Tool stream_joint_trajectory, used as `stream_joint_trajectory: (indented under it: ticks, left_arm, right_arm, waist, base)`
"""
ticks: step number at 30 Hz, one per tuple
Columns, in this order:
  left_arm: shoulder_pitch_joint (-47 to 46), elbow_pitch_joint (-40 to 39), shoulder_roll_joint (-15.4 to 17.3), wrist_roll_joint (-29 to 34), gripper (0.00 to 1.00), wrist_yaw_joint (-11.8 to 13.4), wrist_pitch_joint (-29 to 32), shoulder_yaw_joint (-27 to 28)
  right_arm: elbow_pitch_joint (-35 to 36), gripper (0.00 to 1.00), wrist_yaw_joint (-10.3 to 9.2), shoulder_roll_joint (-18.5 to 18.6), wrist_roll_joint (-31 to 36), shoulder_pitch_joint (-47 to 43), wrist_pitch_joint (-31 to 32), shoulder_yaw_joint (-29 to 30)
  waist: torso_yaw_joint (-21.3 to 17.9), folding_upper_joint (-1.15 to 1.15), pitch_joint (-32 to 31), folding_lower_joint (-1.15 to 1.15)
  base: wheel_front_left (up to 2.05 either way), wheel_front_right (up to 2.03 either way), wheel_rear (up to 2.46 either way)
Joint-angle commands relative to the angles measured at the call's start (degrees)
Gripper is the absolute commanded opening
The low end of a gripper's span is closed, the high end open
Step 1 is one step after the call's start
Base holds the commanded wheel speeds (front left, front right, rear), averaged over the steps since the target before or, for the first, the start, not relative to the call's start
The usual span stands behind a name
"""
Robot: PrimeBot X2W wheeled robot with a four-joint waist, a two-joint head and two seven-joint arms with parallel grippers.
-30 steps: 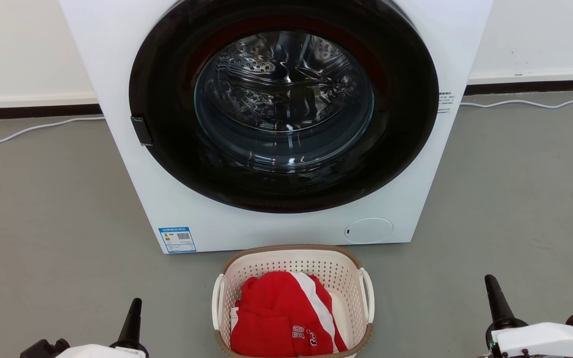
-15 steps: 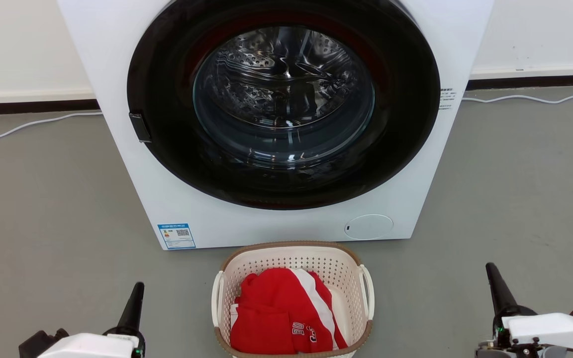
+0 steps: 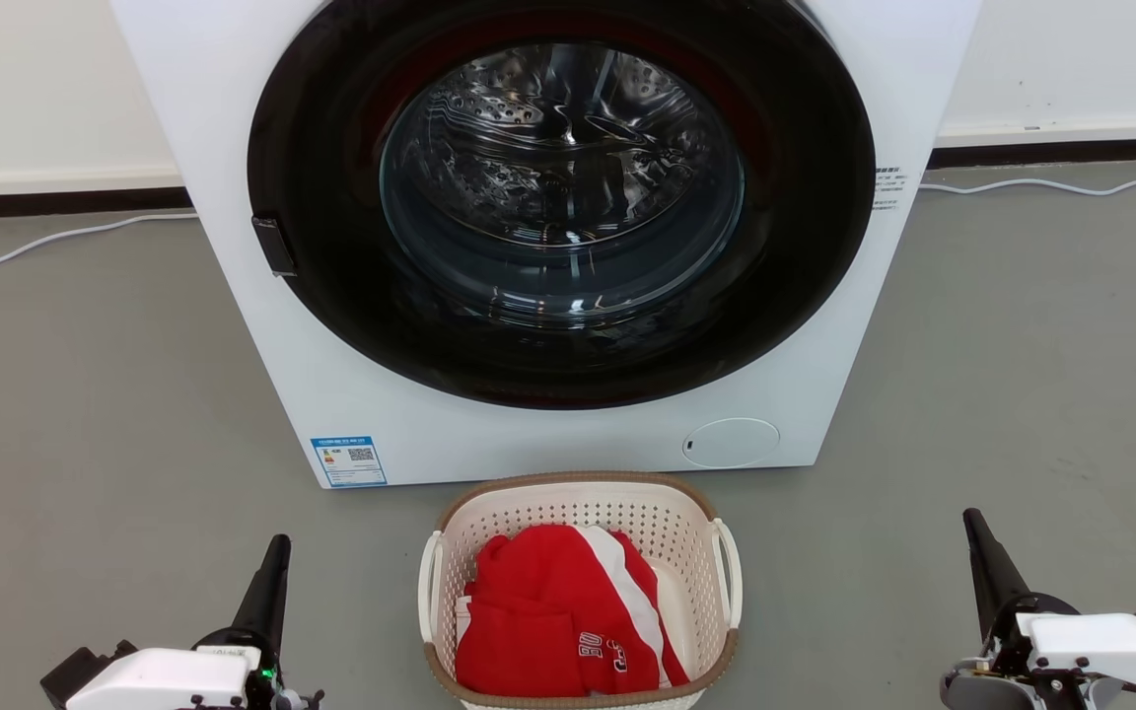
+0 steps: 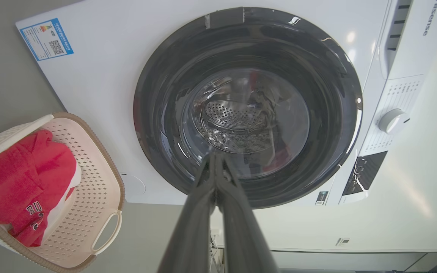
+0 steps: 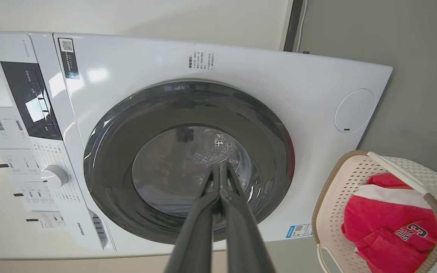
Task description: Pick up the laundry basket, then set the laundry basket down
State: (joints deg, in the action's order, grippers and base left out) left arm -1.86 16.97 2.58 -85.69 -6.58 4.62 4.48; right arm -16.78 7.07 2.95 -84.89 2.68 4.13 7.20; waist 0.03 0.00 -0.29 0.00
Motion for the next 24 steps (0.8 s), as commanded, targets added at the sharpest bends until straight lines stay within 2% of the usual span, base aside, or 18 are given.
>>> stream_joint_trajectory:
  ticks: [1,10,24]
  left_arm:
    - [-3.6,-1.9,0.5,-1.4,0.00,-0.6,0.5,1.7]
    - [-4.3,-2.9,0.3,-6.5,0.00,-0.9,1.9,2.1]
    - [-4.3,-2.9,0.3,-6.5,0.00,-0.9,1.9,2.1]
  right_arm:
    - [2.2,0.00,0.39,0.2,-1.6,2.9,1.0,-1.0]
    - [2.8,0.00,0.42,-0.1,-7.3,3.5,2.4,-0.7]
    - [2.8,0.00,0.42,-0.1,-7.3,3.5,2.4,-0.7]
  waist:
    - [0.0,0.00,0.0,0.00]
    - [0.0,0.00,0.5,0.00]
    - [0.0,0.00,0.5,0.00]
  base:
    - [0.00,0.00,0.00]
    - [0.00,0.00,0.00]
    - [0.00,0.00,0.00]
